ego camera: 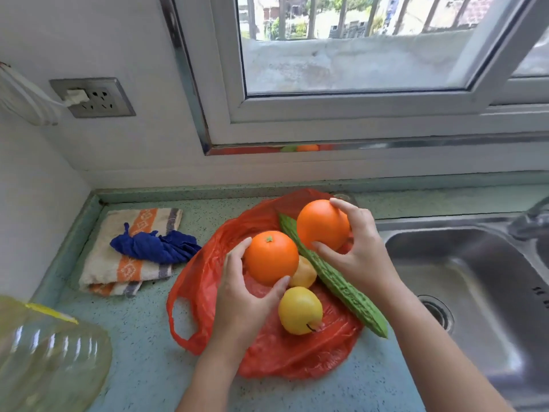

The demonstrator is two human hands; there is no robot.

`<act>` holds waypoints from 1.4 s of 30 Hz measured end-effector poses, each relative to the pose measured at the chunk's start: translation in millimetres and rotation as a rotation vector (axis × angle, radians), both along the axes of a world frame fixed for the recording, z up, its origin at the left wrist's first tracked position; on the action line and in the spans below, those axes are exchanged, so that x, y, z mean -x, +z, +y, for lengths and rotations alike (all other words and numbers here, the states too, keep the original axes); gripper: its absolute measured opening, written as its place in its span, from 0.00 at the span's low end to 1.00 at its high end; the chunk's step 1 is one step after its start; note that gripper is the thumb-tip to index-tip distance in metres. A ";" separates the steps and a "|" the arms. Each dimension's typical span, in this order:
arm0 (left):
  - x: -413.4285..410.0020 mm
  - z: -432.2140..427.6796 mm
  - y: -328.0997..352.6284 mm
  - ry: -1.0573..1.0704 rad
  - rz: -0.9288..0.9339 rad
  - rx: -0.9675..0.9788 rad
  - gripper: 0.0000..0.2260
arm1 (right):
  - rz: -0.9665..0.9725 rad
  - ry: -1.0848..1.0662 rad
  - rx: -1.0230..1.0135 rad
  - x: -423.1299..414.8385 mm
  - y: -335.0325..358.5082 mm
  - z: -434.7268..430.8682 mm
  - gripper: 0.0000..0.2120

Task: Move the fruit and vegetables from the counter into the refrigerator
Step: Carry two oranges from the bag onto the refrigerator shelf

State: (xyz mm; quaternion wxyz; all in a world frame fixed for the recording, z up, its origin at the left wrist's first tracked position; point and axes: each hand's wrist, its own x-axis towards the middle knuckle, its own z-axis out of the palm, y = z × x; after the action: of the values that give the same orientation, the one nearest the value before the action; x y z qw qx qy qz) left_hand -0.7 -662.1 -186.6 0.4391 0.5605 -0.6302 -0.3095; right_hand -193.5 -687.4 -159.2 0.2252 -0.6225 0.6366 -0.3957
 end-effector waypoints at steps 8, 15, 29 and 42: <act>1.8 15.3 21.3 -0.287 0.057 -0.010 0.31 | -0.104 -0.306 0.016 1.3 14.6 84.9 0.31; 22.8 41.3 24.7 -0.496 0.094 -0.021 0.32 | -0.107 -0.532 0.029 6.9 23.7 157.7 0.32; 167.7 163.5 54.7 -1.051 0.162 0.047 0.31 | -0.014 -1.061 0.221 67.8 51.9 362.1 0.32; 319.3 457.1 80.2 -1.620 0.241 0.030 0.31 | 0.094 -1.596 0.398 104.1 73.9 681.8 0.32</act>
State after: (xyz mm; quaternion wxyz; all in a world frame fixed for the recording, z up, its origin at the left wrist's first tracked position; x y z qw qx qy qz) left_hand -320.0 -205.0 -106.4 0.1515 -0.1115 -0.7923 -0.5804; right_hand -297.6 -5.6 -85.4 -0.2653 -0.0272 0.8142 -0.5158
